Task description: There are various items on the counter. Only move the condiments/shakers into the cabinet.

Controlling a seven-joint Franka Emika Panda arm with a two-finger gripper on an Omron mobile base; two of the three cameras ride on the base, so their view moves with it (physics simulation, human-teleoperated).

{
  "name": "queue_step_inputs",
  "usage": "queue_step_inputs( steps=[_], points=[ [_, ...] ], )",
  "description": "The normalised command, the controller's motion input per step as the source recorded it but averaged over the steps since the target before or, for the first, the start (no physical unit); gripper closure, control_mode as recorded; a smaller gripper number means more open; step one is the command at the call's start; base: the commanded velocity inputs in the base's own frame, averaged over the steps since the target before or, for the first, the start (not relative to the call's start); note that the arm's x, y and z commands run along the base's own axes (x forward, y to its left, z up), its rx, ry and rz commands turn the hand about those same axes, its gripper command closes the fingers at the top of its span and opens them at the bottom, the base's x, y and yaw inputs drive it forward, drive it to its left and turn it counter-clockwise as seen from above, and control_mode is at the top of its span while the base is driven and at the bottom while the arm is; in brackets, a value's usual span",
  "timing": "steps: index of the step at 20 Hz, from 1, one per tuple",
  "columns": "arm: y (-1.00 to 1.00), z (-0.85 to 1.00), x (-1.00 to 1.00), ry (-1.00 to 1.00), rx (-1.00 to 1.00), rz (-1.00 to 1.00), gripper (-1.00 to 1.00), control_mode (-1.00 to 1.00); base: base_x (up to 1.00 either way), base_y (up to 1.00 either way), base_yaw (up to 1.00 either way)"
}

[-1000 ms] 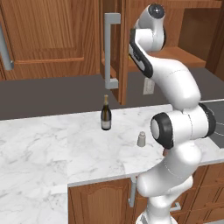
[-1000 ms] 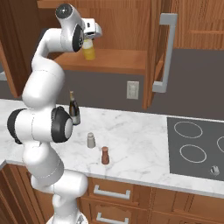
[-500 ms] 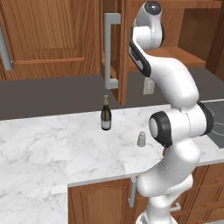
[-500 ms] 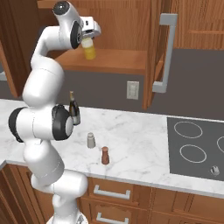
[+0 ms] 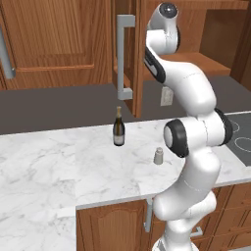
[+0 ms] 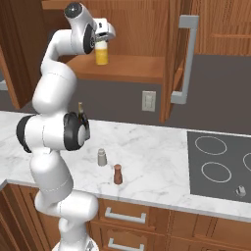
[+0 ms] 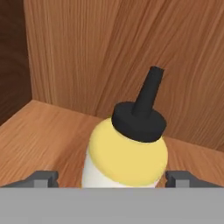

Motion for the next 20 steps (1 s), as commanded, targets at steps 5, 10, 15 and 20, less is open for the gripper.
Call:
queue_step_inputs(
  steps=[5,10,15,20],
  points=[
    [0.00,-0.01,0.05,0.00,0.00,0.00,-1.00,-1.00,0.00,0.00,0.00],
    [-0.29,-0.07,-0.96,0.00,0.00,0.00,-1.00,-1.00,0.00,0.00,0.00],
    [-0.47,-0.52,-1.00,0.00,0.00,-0.01,-1.00,-1.00,0.00,0.00,0.00],
    [-0.50,-0.98,-1.00,0.10,-0.07,0.00,-1.00,-1.00,0.00,0.00,0.00]
  ],
)
